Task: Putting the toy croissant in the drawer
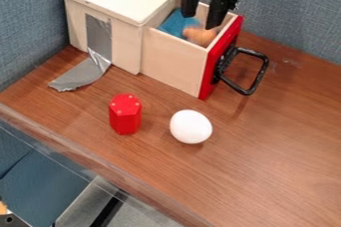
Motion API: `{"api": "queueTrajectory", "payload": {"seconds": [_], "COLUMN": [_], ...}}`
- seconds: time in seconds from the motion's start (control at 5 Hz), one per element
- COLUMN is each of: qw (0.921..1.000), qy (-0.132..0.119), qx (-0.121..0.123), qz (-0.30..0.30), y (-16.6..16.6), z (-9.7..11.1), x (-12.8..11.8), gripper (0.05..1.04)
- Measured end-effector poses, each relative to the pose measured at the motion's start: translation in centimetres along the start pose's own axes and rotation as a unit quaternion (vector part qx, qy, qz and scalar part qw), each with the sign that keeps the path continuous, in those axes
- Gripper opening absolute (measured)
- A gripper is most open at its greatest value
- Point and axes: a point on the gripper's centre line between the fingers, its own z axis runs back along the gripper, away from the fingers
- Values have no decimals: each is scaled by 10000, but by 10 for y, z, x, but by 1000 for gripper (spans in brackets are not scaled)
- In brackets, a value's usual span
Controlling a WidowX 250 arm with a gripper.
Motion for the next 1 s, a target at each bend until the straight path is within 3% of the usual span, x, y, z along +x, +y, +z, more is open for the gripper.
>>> {"api": "queueTrajectory", "payload": {"seconds": [0.2,0.6,0.8,1.0], "qw": [10000,10000,9997,9971], "qy": [-37,0,21,338], "qx": [10,-6,108,225], "qz": [-15,-81,-212,-646], "y": [0,-11,-21,-39], "z": [0,-3,10,11], "x": [1,-5,-11,-17], "gripper": [1011,1001,1001,1001]}}
